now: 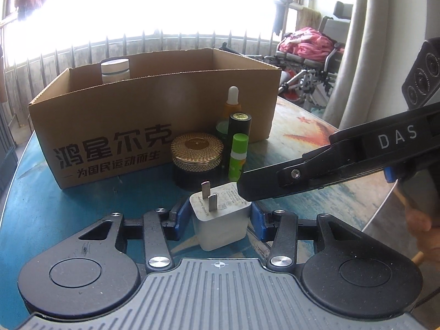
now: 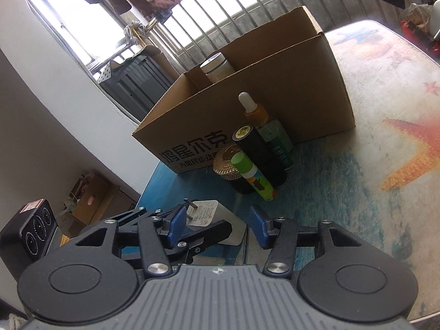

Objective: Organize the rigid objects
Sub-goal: 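Reach the right gripper to the white charger plug and grasp it, then carry the white charger into the box and open the right gripper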

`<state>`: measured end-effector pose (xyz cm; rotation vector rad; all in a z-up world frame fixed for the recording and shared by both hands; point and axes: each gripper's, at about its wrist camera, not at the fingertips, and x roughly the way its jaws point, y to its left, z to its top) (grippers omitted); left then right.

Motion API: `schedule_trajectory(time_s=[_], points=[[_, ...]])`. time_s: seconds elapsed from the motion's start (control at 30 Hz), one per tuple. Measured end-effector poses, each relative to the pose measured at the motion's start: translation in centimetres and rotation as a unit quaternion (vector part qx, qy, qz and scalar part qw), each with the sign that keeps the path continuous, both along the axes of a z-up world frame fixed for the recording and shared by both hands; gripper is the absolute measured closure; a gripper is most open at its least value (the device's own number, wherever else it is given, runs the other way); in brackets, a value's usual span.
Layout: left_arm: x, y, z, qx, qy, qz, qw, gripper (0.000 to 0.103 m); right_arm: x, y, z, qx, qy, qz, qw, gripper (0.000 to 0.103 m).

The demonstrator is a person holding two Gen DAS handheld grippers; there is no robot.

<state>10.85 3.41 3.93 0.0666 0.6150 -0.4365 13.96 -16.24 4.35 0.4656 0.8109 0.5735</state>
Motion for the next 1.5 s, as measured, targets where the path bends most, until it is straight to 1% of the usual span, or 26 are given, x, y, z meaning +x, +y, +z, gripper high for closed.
schedule_trajectory(time_s=[0.03, 0.13, 0.2, 0.3, 0.37, 0.4, 0.53, 0.63, 0.7, 0.8, 0.87, 0.9, 0.97, 1.07, 1.13, 1.17, 1.2, 1.27, 1.3, 1.37, 1.43, 1.5], points=[[-0.2, 0.1, 0.0, -0.001, 0.001, -0.001, 1.0, 0.057, -0.1, 0.2, -0.1, -0.001, 0.002, 0.005, 1.0, 0.046], [-0.8, 0.5, 0.0, -0.01, 0.006, 0.003, 0.9999, 0.057, -0.3, 1.0, 0.0, -0.016, 0.0, 0.021, 1.0, 0.045], [-1.2, 1.0, -0.1, -0.026, 0.01, 0.01, 0.9996, 0.057, -0.4, 1.5, 0.0, -0.024, 0.001, 0.027, 0.999, 0.045], [-1.1, 1.3, -0.5, -0.038, 0.021, 0.009, 0.999, 0.053, -0.7, 2.0, -0.2, -0.025, 0.008, 0.039, 0.999, 0.044], [-0.8, 1.4, -0.9, -0.047, 0.025, 0.013, 0.9985, 0.053, -0.8, 2.4, -0.4, -0.031, 0.009, 0.047, 0.998, 0.037], [-0.8, 1.4, -1.1, -0.047, 0.022, 0.011, 0.9986, 0.053, -0.8, 2.6, -0.5, -0.036, 0.008, 0.05, 0.998, 0.036], [-0.9, 1.2, -1.4, -0.044, 0.006, 0.009, 0.999, 0.054, -0.8, 3.2, -0.8, -0.039, 0.009, 0.056, 0.998, 0.036], [-1.2, 1.1, -1.4, -0.037, -0.002, 0.008, 0.9993, 0.055, -0.8, 3.7, -1.1, -0.051, 0.0, 0.064, 0.997, 0.045], [-1.1, 1.3, -1.3, -0.038, 0.001, 0.006, 0.9993, 0.055, -0.9, 3.7, -1.1, -0.048, -0.003, 0.066, 0.997, 0.045], [-1.6, 1.5, -0.1, -0.037, -0.008, 0.003, 0.9993, 0.055, -1.6, 4.1, -0.4, -0.06, -0.017, 0.067, 0.996, 0.045], [-2.0, 1.6, 1.9, -0.028, -0.029, -0.004, 0.9992, 0.055, -2.1, 4.1, 0.9, -0.065, -0.032, 0.071, 0.995, 0.045], [-2.0, 1.6, 3.0, -0.021, -0.043, -0.008, 0.9989, 0.055, -2.4, 4.2, 2.0, -0.066, -0.044, 0.074, 0.994, 0.045], [-1.5, 1.6, 5.6, 0.007, -0.084, -0.02, 0.9962, 0.055, -2.2, 4.4, 4.4, -0.073, -0.057, 0.084, 0.992, 0.045], [1.1, 2.1, 9.3, 0.032, -0.129, -0.038, 0.9904, 0.055, -0.1, 4.6, 8.5, -0.067, -0.085, 0.108, 0.988, 0.045], [3.7, 2.2, 10.9, 0.042, -0.136, -0.046, 0.9888, 0.055, 1.9, 4.9, 11.0, -0.07, -0.108, 0.113, 0.985, 0.045], [5.5, 2.3, 11.6, 0.045, -0.136, -0.052, 0.9884, 0.055, 3.0, 5.3, 12.2, -0.084, -0.124, 0.114, 0.982, 0.045], [7.5, 2.4, 12.1, 0.05, -0.127, -0.06, 0.9888, 0.055, 4.4, 5.7, 13.3, -0.096, -0.137, 0.113, 0.979, 0.045], [11.8, 2.4, 12.4, 0.055, -0.092, -0.069, 0.9919, 0.055, 7.3, 6.2, 14.4, -0.11, -0.134, 0.106, 0.979, 0.045], [13.5, 2.2, 12.3, 0.069, -0.076, -0.076, 0.9918, 0.056, 9.1, 6.4, 14.6, -0.118, -0.132, 0.105, 0.978, 0.045], [17.1, 1.6, 11.6, 0.1, -0.04, -0.088, 0.9902, 0.057, 12.7, 6.9, 14.2, -0.129, -0.109, 0.108, 0.98, 0.046], [20.2, 1.7, 10.6, 0.103, 0.004, -0.086, 0.9909, 0.057, 15.6, 7.1, 13.5, -0.131, -0.098, 0.112, 0.98, 0.049], [22.1, 1.7, 9.5, 0.113, 0.033, -0.088, 0.9892, 0.057, 18.7, 7.0, 12.0, -0.119, -0.06, 0.118, 0.984, 0.049]])
